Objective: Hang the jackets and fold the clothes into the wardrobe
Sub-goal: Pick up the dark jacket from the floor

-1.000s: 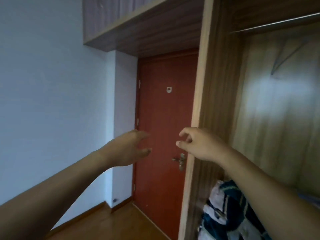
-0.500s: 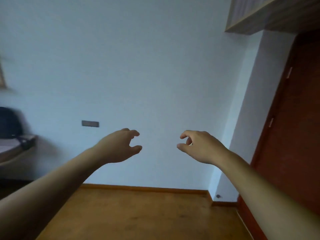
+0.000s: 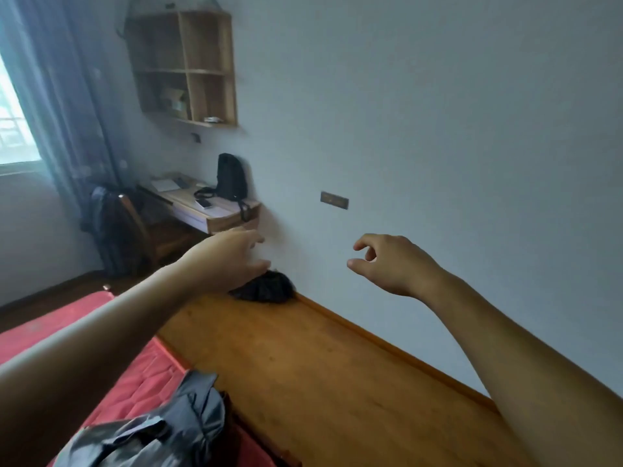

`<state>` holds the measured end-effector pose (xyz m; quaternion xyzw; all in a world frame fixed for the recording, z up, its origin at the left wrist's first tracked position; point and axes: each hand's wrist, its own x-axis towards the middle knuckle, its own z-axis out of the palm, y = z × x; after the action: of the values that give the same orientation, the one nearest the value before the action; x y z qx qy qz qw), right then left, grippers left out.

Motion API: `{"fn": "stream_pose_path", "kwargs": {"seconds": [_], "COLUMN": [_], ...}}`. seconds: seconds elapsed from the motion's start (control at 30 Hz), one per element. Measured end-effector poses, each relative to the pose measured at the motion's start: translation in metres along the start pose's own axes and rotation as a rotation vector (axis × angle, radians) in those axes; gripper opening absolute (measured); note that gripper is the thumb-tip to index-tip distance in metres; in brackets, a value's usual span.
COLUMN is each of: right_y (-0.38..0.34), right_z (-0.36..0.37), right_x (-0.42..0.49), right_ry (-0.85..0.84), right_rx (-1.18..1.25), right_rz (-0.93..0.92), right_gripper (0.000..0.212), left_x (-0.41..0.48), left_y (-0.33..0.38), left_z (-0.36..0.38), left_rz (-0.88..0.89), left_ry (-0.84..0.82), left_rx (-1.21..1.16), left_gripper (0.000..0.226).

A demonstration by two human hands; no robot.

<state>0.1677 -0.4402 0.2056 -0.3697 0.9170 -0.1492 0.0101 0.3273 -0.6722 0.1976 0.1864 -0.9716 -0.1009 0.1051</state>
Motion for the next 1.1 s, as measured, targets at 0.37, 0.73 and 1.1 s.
{"fn": "stream_pose_path", "kwargs": {"seconds": [0.37, 0.73, 1.1], "right_y": [-0.095, -0.175, -0.124], "right_z": [0.09, 0.133, 0.121], "right_x": [0.103, 0.163, 0.296], "right_ry": [-0.269, -0.341, -0.282], "right_rx": [0.099, 0.121, 0.141], "right_rz": [-0.494, -0.733, -0.684], "right_gripper": [0.048, 0.045, 0.046], "left_x": [-0.073, -0.09, 0.06], "left_y": [-0.076, -0.134, -0.143], "left_z": [0.014, 0.005, 0.02], "left_rz": [-0.499, -0.767, -0.679], "left_ry": [0.024, 0.093, 0.109], "left_rx": [0.058, 0.084, 0.106], "left_gripper": [0.056, 0.057, 0.047]}}
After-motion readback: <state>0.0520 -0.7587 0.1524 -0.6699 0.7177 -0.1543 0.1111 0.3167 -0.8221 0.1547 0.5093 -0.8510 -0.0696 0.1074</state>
